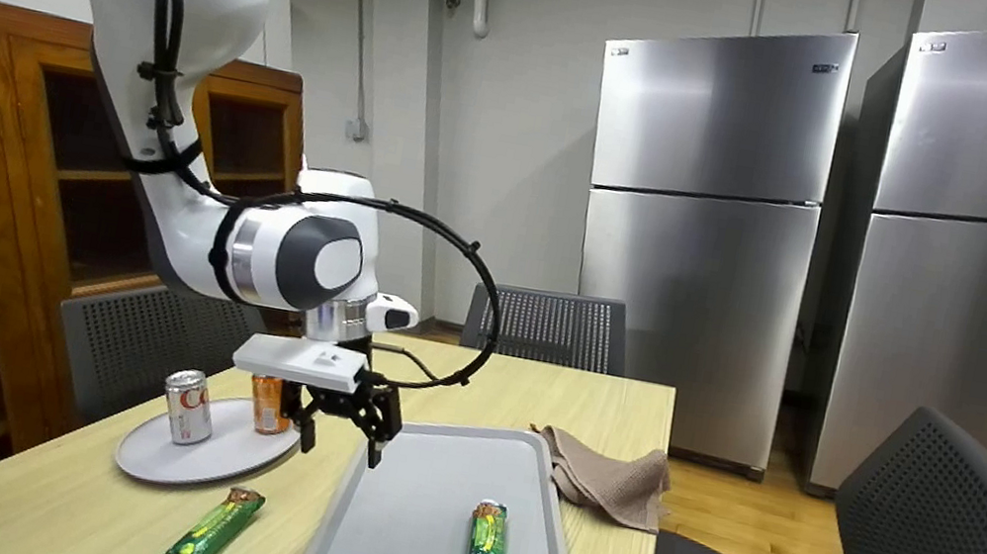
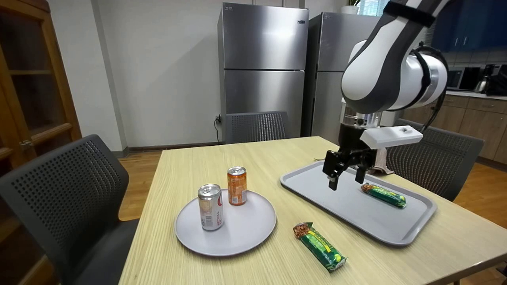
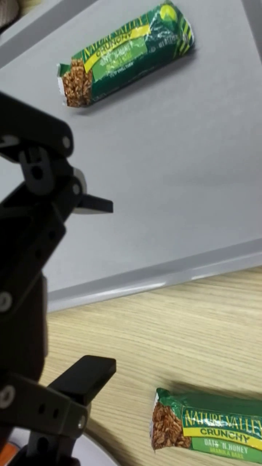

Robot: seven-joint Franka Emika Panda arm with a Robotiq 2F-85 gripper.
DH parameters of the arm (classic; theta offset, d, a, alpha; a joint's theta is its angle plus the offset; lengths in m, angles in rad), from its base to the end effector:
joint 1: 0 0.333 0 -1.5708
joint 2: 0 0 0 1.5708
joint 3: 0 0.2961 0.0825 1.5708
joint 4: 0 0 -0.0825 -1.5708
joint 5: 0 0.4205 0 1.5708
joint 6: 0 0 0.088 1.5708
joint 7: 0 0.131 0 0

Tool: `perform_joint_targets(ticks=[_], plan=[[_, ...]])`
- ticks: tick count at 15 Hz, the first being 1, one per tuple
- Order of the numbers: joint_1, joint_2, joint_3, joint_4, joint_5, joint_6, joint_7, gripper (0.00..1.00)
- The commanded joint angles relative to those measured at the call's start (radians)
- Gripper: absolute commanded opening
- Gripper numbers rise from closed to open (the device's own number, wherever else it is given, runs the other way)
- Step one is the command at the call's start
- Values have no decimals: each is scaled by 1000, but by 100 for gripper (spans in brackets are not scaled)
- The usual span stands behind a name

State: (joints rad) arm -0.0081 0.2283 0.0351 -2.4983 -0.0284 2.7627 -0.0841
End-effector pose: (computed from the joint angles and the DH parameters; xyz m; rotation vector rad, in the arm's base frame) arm 0.4849 0.0153 0.1235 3.1297 0.2135 0.0568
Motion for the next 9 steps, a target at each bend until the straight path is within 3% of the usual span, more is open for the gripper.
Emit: perform_joint_targets(ticks=[1,9], plan=[[-57,-34,6,-10,38,-29,-127,100],[-167,11,-14,33,64,-30,-325,100]])
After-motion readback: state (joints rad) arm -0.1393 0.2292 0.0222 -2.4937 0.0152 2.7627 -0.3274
